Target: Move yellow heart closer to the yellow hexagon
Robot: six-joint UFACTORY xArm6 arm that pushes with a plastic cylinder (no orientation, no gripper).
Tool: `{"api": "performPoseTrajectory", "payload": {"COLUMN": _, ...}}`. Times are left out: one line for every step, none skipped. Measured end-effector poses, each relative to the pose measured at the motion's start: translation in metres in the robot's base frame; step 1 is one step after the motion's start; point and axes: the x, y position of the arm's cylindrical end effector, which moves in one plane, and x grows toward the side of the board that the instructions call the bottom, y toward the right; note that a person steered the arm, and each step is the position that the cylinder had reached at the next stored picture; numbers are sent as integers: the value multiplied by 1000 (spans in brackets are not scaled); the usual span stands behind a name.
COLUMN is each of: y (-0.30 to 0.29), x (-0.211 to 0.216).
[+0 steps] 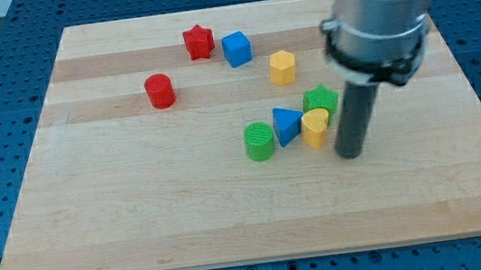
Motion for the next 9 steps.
{"api": "performPoseTrajectory", "payload": {"y": -36, "x": 9}}
{"api": "performPoseTrajectory", "payload": {"y": -64, "x": 6}}
{"api": "performPoseTrajectory", "payload": {"y": -88, "x": -8}}
{"api": "performPoseTrajectory", "payload": {"y": -97, "x": -24}}
{"api": "performPoseTrajectory", "payload": {"y": -103, "x": -46}}
{"api": "performPoseTrajectory", "payload": {"y": -112, "x": -73}}
{"api": "performPoseTrajectory", "payload": {"y": -112, "x": -97}}
{"api": "performPoseTrajectory", "payload": {"y": -110, "x": -118}}
{"api": "performPoseTrajectory", "payload": {"y": -108, "x": -135}}
